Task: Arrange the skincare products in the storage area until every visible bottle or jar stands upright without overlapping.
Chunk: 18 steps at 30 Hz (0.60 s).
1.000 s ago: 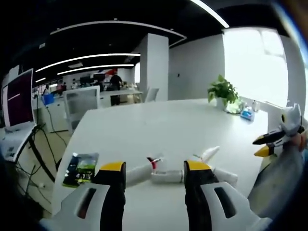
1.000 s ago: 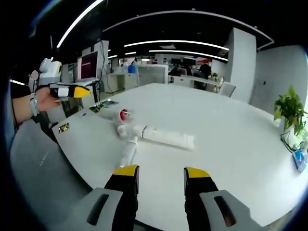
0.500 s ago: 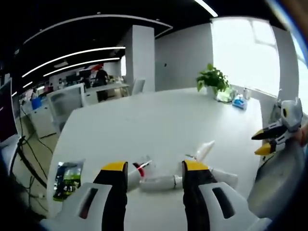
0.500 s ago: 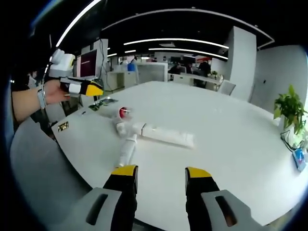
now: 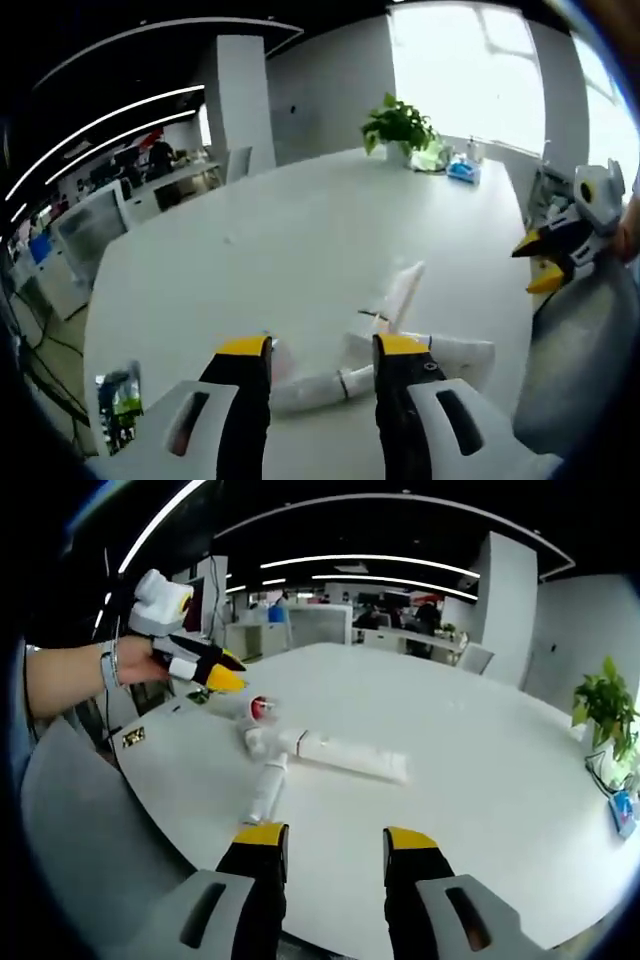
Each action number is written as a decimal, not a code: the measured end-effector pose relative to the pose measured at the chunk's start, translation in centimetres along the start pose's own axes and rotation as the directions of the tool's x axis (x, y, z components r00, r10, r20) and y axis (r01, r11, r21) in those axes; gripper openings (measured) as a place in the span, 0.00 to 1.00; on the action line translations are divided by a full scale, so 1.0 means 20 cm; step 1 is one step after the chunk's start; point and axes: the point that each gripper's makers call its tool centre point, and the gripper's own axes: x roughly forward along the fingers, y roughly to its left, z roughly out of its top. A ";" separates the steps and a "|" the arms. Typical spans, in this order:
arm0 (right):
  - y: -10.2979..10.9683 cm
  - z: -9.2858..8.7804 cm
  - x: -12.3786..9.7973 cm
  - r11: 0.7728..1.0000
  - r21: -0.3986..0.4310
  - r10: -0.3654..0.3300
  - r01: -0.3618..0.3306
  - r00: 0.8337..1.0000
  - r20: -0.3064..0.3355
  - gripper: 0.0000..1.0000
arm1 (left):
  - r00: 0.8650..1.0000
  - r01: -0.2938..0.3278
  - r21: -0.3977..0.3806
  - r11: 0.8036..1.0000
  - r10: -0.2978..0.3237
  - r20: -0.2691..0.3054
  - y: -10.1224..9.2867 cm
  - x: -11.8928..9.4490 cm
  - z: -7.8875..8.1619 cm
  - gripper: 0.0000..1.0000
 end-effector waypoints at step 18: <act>0.00 -0.02 0.01 1.000 -0.004 0.005 -0.006 1.000 -0.017 0.33 | 0.962 0.210 0.110 0.972 -0.185 -0.200 -0.19 0.37 -0.09 0.36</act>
